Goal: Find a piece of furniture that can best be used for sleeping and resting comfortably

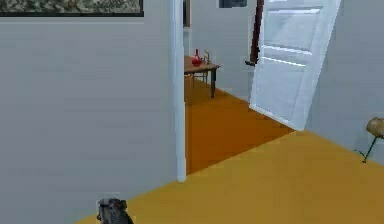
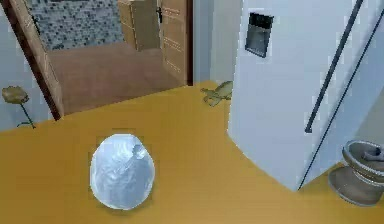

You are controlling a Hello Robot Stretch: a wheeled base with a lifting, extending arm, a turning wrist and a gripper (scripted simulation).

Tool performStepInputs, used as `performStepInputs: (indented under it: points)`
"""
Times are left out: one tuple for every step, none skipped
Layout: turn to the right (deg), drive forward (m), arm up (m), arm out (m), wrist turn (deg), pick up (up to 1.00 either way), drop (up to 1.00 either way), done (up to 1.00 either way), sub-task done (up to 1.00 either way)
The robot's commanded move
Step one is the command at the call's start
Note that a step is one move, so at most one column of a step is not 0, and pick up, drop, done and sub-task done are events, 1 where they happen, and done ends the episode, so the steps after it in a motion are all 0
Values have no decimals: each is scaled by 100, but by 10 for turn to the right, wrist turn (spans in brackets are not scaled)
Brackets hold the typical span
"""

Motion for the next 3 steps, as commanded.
performStepInputs:
  points:
    - [180,0,0,0,0,0,0,0,0]
    - [0,100,0,0,0,0,0,0,0]
    - [120,0,0,0,0,0,0,0,0]
